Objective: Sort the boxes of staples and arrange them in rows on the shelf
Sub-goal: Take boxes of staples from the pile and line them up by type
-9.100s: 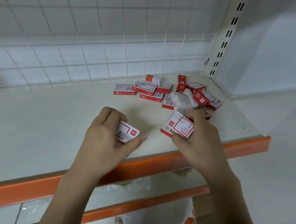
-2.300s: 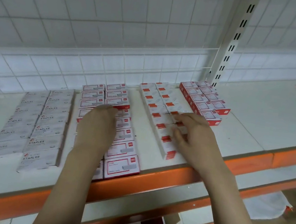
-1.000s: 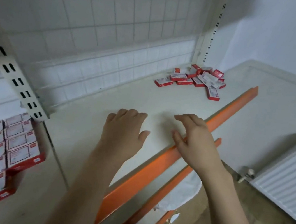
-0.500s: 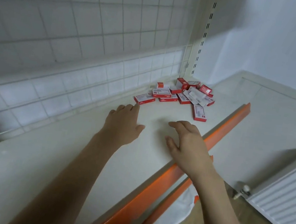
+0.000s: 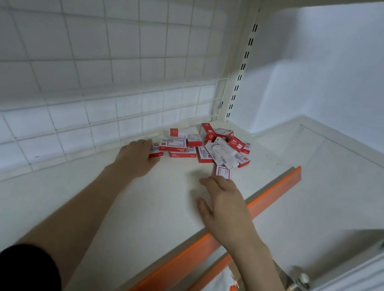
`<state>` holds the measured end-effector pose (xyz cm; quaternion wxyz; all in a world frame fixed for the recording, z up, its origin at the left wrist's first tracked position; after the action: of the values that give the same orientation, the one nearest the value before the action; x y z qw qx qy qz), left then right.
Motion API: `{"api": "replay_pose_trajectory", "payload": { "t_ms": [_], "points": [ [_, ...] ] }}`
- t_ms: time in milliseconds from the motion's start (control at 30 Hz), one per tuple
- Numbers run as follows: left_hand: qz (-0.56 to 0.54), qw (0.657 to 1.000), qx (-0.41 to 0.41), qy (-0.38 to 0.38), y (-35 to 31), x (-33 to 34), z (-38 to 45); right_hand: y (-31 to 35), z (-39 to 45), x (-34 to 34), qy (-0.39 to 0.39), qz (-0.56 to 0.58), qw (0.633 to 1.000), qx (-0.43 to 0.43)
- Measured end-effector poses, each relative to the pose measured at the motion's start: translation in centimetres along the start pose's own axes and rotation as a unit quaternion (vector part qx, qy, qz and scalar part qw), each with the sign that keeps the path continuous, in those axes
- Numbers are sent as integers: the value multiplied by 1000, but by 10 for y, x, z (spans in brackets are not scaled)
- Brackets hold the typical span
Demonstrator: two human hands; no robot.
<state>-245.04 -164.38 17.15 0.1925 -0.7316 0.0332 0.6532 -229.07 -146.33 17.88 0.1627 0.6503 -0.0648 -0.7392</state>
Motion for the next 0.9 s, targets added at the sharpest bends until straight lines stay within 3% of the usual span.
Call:
{"api": "replay_pose_trajectory", "payload": {
  "t_ms": [333,733,900],
  "points": [
    [19,999,-37,-35,6,-7,-12,-8,49,-5,20,5,996,-84],
    [-77,974,22,-210,-12,-27,-106,-4,163,-11,132,-98,981,-105],
    [-79,964,25,-254,-18,-26,-128,1,177,-1,136,-126,976,-116]
  ]
}}
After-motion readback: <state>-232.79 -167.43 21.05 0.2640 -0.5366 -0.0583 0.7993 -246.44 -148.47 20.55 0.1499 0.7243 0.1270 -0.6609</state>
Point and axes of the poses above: each hand's wrist, its own z-axis towards the middle knuckle, its own x-axis out of the palm, y = z × x, the point moved 1 cm from there along z, towards the middle knuckle, and after that the axes turned 10 degrees about y, right-handed, at the moved point
